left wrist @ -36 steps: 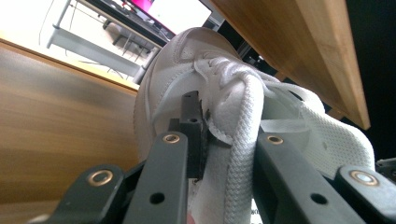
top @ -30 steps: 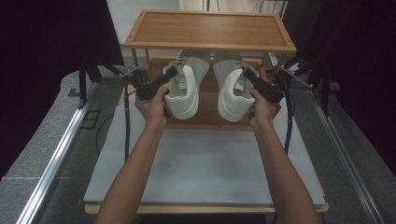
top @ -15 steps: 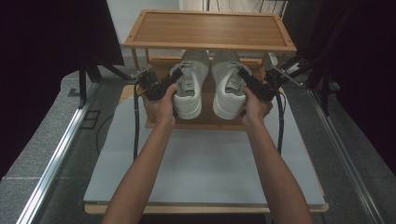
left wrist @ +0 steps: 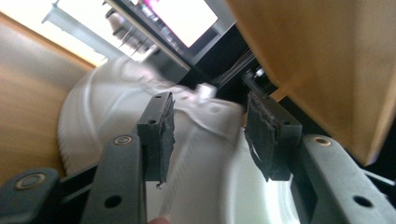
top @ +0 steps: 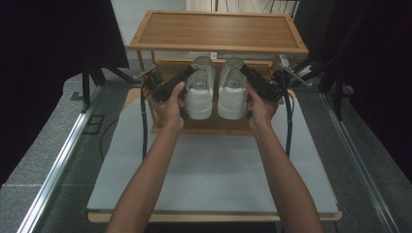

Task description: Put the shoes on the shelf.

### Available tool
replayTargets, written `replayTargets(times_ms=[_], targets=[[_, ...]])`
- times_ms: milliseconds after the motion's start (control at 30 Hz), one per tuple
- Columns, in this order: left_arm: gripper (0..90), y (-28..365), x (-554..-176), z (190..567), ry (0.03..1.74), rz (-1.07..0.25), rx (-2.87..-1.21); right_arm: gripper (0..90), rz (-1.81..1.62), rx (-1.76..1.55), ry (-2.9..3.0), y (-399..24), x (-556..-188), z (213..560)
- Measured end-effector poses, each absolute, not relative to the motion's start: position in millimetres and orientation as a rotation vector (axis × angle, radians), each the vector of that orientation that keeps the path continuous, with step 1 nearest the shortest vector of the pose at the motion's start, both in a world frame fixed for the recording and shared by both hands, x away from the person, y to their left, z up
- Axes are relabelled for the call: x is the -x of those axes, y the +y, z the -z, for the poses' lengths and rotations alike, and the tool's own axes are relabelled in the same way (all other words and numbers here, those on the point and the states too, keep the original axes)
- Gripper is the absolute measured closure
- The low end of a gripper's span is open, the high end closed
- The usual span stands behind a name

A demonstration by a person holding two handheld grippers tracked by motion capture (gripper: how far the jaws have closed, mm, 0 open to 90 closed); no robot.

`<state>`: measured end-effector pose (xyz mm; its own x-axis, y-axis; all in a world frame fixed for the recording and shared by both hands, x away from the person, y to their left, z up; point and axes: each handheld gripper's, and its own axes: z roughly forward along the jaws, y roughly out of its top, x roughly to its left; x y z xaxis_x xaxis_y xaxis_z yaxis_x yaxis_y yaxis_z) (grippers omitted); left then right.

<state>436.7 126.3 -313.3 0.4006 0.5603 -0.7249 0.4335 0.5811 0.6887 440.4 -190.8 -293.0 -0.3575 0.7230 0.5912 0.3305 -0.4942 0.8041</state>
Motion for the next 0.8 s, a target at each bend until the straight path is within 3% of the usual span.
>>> replayTargets(times_ms=[267,367,500,633,800], targets=[[54.5,135,-410,303,1.128,-0.157,-1.151,54.4,-1.843,-1.502,1.462,-204,-415,288],[61.3,141,-393,298,1.08,-0.207,-1.226,61.3,-1.788,-1.439,1.497,-209,-400,283],[78.4,148,-365,295,0.988,-0.25,-1.324,74.4,-1.754,-1.339,1.592,-216,-376,281],[84.9,149,-341,297,0.926,-0.302,-1.429,85.1,-1.708,-1.233,1.692,-215,-353,288],[88.2,139,-328,312,0.891,-0.346,-1.556,88.6,-1.673,-1.144,1.836,-202,-337,301]])
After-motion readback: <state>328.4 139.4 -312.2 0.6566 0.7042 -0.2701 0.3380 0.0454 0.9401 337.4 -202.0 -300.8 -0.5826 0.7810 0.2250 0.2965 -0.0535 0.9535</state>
